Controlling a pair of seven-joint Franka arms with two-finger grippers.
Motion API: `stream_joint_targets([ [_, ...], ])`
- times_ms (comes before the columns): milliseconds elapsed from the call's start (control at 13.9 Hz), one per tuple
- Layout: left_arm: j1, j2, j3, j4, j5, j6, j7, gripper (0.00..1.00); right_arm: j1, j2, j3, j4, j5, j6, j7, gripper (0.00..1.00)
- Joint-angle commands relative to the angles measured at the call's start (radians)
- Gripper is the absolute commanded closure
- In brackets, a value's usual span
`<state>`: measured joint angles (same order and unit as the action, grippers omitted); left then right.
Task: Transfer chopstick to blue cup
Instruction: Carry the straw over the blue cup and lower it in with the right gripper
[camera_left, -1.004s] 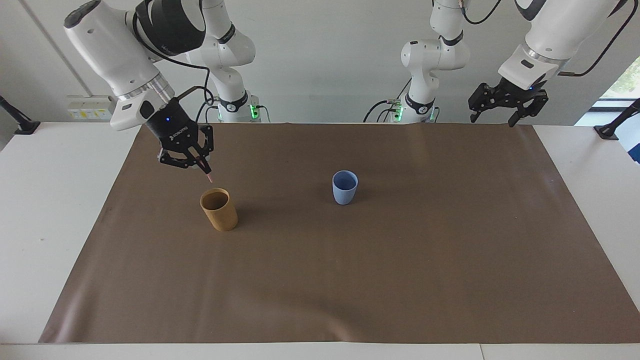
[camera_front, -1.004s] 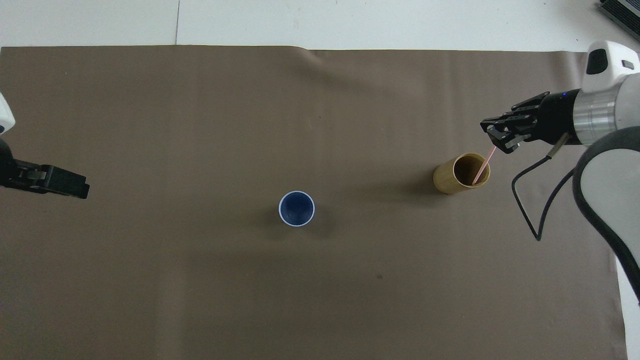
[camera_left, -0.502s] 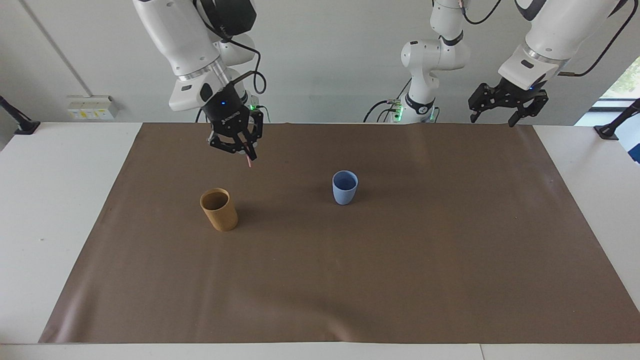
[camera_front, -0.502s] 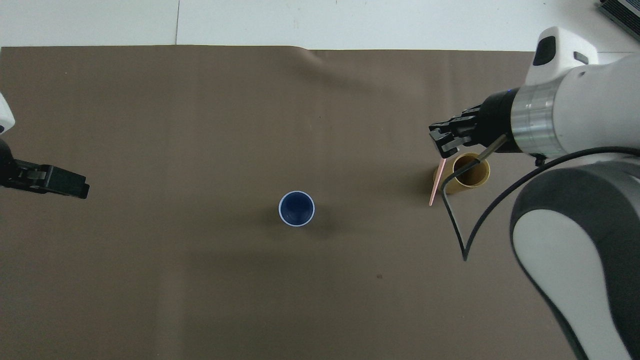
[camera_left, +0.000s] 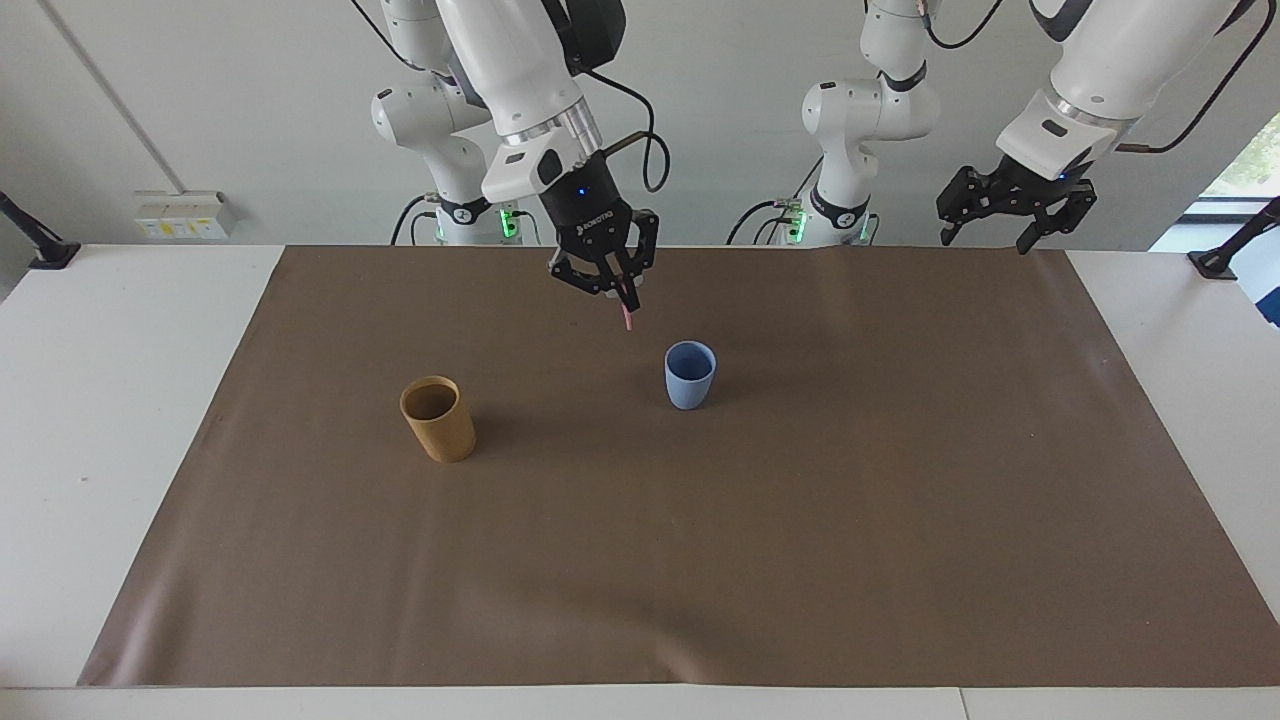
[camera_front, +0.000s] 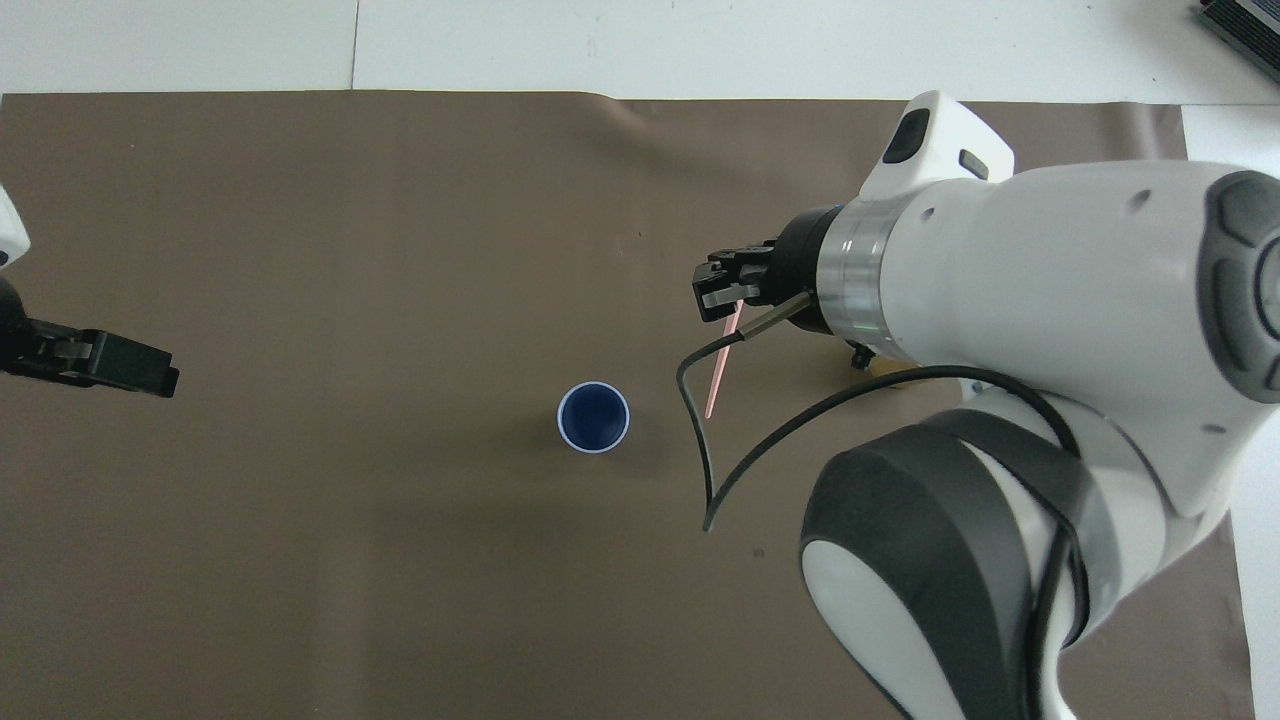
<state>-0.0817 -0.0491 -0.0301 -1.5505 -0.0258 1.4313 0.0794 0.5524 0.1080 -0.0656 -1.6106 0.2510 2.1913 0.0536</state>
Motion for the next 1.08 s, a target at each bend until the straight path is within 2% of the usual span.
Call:
stream_joint_targets([
  [0, 0.013, 0.006, -0.008, 0.021, 0.009, -0.022, 0.008, 0.0, 0.05, 0.082, -0.002, 0.035, -0.016, 0.091, 0.057, 1.0],
  [287, 0.013, 0.006, -0.008, 0.021, 0.009, -0.022, 0.008, 0.0, 0.089, 0.121, -0.002, 0.04, -0.056, 0.165, 0.095, 1.0],
  [502, 0.013, 0.006, -0.008, 0.021, 0.009, -0.022, 0.008, 0.0, 0.089, 0.139, -0.002, 0.02, -0.076, 0.168, 0.094, 1.0],
  [645, 0.013, 0.006, -0.008, 0.021, 0.009, -0.022, 0.008, 0.0, 0.093, 0.156, 0.0, -0.015, -0.094, 0.232, 0.094, 1.0],
  [1004, 0.013, 0.006, -0.008, 0.021, 0.009, -0.022, 0.007, 0.0, 0.118, 0.147, 0.0, -0.09, -0.101, 0.246, 0.094, 1.0],
])
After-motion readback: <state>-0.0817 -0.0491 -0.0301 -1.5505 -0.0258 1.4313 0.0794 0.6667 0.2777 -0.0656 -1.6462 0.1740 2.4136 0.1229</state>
